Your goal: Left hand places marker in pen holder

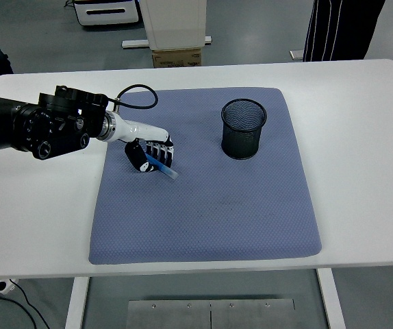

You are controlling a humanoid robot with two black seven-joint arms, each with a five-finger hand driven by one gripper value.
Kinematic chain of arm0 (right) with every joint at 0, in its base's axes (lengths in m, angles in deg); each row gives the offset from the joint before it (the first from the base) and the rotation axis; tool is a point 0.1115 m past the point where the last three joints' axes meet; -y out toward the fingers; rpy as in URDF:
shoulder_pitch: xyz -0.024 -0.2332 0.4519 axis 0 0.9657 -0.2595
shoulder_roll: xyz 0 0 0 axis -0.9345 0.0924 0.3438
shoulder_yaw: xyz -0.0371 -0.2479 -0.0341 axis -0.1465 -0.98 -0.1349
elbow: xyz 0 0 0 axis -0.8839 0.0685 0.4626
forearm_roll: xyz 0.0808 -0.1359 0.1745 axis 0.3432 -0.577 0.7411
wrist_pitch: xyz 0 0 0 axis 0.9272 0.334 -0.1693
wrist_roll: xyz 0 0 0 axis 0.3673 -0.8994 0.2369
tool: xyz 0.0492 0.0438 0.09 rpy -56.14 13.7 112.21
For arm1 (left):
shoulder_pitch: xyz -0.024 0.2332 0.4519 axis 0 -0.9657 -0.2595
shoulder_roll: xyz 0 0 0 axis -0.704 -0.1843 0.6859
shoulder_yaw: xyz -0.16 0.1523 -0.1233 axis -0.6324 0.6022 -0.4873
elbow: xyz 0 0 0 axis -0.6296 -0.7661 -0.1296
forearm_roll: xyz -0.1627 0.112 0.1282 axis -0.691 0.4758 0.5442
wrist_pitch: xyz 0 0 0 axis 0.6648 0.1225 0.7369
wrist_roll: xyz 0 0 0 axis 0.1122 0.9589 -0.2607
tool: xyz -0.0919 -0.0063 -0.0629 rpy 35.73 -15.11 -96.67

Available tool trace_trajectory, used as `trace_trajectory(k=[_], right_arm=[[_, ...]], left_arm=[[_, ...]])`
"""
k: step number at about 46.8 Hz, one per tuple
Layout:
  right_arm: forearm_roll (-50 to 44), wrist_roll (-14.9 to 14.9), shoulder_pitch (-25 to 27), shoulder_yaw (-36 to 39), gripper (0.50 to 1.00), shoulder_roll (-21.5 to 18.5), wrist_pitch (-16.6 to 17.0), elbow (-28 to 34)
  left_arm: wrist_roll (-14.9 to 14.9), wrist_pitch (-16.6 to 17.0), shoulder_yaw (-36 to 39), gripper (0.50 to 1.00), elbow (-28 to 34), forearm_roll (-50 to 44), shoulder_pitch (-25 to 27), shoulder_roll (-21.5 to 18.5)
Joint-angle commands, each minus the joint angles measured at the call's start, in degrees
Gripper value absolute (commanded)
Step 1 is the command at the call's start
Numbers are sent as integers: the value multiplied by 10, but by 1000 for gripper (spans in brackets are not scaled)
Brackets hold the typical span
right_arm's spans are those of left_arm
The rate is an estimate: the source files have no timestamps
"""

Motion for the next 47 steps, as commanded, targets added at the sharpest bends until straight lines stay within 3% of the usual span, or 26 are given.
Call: trace_trajectory(k=[1,38,47], right_arm=[[0,0,0,0,1000,0,0,0],[0,0,0,-1,1000,0,0,0],[0,0,0,0,1000,0,0,0]], left_arm=[[0,0,1,517,0,0,2,0],[3,1,-31,500,-7,-37,28,-15],[4,-2,-78,500,-7,-67,29,-11]])
